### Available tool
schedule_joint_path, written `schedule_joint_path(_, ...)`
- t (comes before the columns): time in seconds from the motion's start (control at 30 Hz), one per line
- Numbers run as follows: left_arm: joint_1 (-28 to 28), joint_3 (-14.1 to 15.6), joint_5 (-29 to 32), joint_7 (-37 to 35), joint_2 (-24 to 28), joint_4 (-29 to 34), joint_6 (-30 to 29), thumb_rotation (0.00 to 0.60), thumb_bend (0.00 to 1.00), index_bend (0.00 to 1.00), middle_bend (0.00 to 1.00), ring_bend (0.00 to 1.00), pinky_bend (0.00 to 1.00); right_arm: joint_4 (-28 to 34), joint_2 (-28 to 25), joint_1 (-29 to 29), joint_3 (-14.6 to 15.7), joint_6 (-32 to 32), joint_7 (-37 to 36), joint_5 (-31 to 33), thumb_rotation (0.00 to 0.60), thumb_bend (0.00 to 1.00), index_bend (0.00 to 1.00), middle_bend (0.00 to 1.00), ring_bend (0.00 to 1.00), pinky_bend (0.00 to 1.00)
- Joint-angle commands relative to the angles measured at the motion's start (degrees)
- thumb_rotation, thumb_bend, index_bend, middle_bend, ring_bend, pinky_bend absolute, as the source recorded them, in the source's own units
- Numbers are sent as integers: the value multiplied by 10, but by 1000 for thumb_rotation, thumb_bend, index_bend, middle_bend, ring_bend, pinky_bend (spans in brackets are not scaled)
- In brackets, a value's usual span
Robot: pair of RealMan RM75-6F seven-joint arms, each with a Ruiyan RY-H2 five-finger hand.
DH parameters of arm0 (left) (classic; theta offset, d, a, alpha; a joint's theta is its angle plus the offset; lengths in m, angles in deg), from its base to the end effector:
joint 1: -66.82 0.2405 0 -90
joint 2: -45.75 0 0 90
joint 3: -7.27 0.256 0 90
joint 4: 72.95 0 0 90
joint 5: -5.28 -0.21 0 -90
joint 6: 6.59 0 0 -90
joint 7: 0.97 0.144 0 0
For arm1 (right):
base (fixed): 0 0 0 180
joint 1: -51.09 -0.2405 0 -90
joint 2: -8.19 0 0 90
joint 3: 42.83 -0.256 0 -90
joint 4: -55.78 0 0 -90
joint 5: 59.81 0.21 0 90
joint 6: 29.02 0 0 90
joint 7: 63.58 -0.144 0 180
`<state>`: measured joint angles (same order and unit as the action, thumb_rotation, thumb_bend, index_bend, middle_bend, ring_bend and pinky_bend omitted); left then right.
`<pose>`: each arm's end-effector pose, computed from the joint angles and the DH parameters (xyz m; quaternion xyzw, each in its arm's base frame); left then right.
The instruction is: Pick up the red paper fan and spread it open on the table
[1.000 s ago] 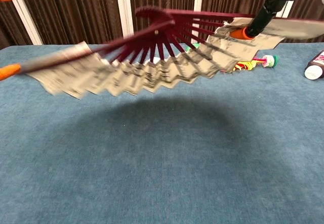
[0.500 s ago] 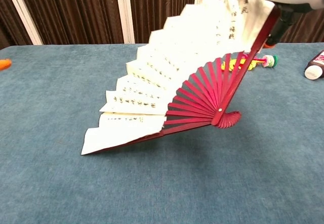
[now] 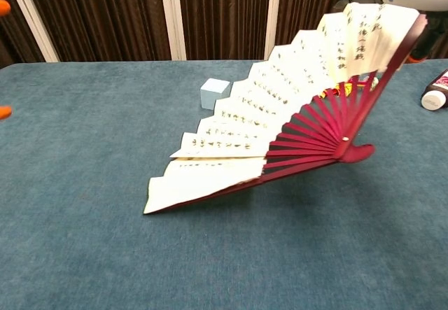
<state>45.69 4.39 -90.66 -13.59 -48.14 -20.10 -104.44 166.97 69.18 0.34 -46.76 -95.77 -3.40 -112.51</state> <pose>-0.2706 0.2651 0.0632 -0.6301 -0.2220 -0.5669 0.4819 -0.1164 -0.3385 0.1181 0.7927 -0.0821 0.2025 0.5691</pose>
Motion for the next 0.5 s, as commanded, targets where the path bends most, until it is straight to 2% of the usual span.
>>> schedule_joint_path(0.03,6,4,7,-13,-5,-11,10,600,298,80,0,0,0,-3,-8,-5,9,-16,37,-18,600,301,8,81,102,0)
schedule_joint_path(0.33,12,4,9,-12,3,-1,10,600,298,79,0,0,0,72,-49,-3,-38,-24,-26,-19,600,301,8,81,101,0)
schedule_joint_path(0.5,11,8,8,-6,4,-1,19,600,298,79,0,0,0,112,-100,-25,-71,-16,-11,-3,600,301,8,81,102,0)
